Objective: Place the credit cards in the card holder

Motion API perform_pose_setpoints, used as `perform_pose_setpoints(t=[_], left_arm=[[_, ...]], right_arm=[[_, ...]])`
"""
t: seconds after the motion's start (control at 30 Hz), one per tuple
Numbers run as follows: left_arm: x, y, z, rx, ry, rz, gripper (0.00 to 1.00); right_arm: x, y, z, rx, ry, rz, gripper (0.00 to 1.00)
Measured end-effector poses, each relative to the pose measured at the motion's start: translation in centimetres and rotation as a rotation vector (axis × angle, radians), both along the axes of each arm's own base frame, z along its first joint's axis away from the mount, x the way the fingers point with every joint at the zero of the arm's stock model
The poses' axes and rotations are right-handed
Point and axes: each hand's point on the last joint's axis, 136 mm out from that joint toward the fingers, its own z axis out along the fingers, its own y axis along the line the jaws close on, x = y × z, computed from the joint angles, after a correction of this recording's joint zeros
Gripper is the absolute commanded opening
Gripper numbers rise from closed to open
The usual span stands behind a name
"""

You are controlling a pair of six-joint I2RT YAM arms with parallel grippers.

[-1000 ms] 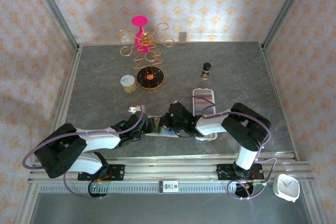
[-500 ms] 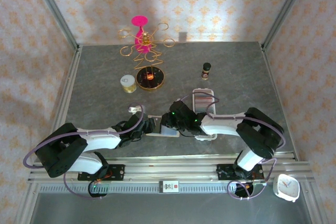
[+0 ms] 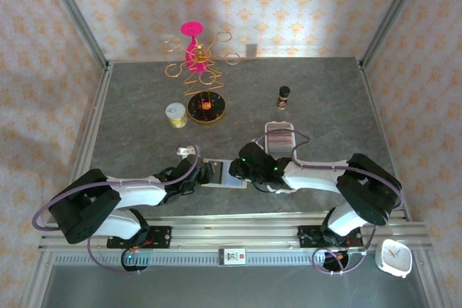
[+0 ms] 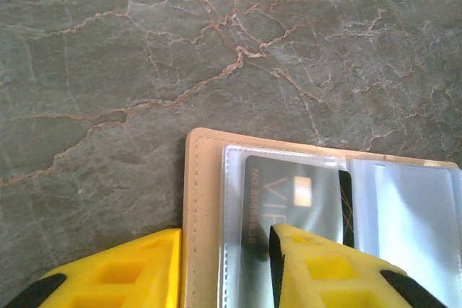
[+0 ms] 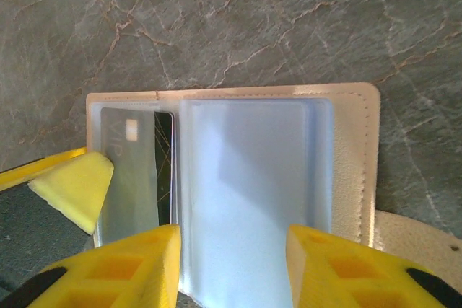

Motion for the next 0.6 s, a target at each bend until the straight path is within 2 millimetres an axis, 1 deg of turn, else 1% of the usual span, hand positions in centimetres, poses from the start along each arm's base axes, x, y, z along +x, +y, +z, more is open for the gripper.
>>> perform_pose_setpoints(t=[0.17, 0.3, 0.6], left_arm=[[0.0, 0.0, 0.0, 0.000, 0.000, 0.000, 0.34], [0.0, 0.0, 0.0, -0.001, 0.000, 0.000, 0.34], [0.0, 0.0, -0.1, 0.009, -0.014, 0.004, 0.32]], right_arm=[[-0.2, 0.1, -0.9, -0.015, 0.013, 0.007, 0.42], [-0.3, 0.3, -1.0, -0.019, 0.012, 0.011, 0.44], [-0.2, 2.3, -1.0, -0.025, -0.004, 0.035, 0.46]])
